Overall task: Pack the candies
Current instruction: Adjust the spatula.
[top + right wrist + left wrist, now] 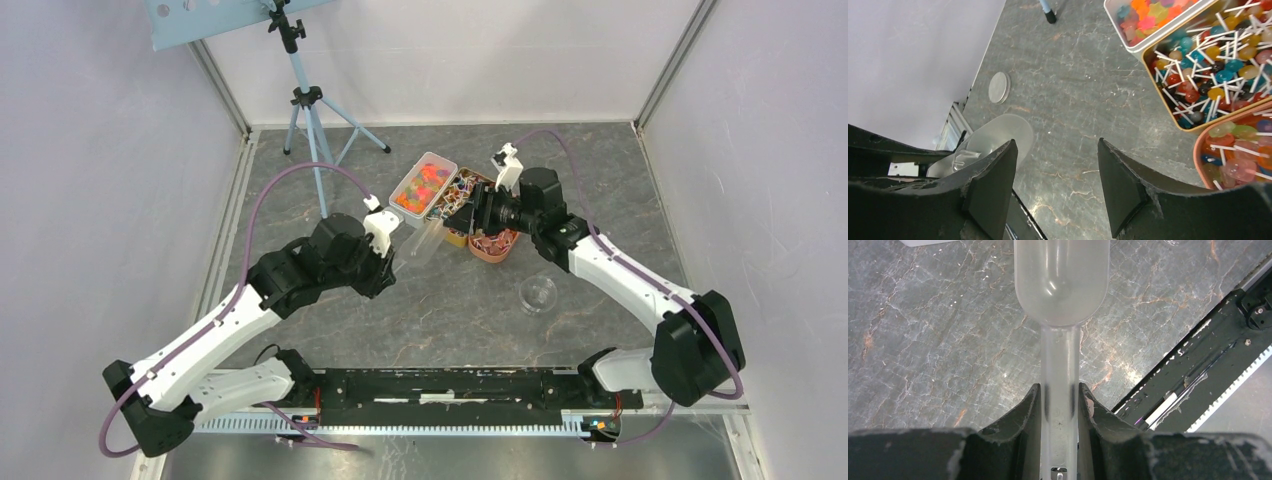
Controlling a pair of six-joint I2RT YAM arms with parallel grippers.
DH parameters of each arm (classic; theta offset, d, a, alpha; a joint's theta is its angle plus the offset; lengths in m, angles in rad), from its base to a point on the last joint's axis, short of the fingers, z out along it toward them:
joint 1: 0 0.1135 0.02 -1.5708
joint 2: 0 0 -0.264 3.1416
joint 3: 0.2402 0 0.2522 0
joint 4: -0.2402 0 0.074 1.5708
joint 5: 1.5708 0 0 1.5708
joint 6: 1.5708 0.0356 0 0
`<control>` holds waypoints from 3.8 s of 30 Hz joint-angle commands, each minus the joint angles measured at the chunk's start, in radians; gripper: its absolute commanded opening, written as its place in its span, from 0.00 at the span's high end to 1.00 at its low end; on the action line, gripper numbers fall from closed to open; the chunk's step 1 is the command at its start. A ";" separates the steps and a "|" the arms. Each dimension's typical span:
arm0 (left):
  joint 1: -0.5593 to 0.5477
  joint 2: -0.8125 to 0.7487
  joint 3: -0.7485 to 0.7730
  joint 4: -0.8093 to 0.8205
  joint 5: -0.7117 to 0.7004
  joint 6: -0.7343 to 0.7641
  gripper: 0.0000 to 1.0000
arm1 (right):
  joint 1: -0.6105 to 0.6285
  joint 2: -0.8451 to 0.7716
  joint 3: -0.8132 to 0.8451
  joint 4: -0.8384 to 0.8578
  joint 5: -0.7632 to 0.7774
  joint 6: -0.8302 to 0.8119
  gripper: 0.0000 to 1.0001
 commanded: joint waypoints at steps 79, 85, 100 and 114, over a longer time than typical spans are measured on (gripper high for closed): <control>-0.006 -0.332 -0.046 0.206 0.140 0.040 0.75 | 0.030 -0.013 -0.586 1.346 -0.193 0.931 1.00; -0.006 -0.334 -0.044 0.183 0.133 0.073 0.32 | 0.030 0.021 -0.605 1.403 -0.178 0.979 1.00; -0.006 -0.324 -0.104 0.245 0.158 0.140 0.26 | 0.031 0.039 -0.620 1.409 -0.167 0.990 1.00; -0.006 -0.317 -0.114 0.278 0.176 0.122 0.98 | 0.029 0.034 -0.617 1.341 -0.167 0.925 0.82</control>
